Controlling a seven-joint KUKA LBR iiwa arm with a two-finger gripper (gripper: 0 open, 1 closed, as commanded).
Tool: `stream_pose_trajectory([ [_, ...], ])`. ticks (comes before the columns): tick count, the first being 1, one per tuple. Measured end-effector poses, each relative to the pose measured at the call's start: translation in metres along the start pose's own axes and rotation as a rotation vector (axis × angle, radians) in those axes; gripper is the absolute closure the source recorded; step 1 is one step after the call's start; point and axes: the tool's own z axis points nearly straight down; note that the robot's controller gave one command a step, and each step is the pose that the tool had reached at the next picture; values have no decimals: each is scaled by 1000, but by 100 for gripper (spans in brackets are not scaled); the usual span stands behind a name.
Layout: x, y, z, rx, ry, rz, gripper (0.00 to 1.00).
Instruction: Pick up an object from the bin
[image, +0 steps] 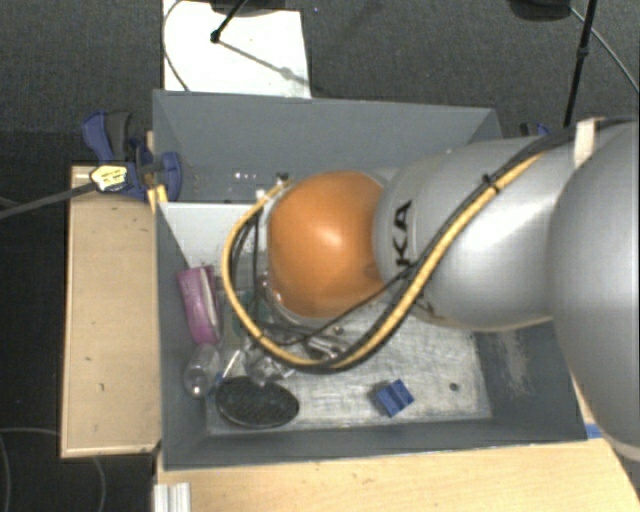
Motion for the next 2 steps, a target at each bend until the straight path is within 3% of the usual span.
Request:
stream_pose_trajectory([
  [1,2,0,5,-1,9,-1,0],
  [2,30,-70,12,-1,11,-378,0],
])
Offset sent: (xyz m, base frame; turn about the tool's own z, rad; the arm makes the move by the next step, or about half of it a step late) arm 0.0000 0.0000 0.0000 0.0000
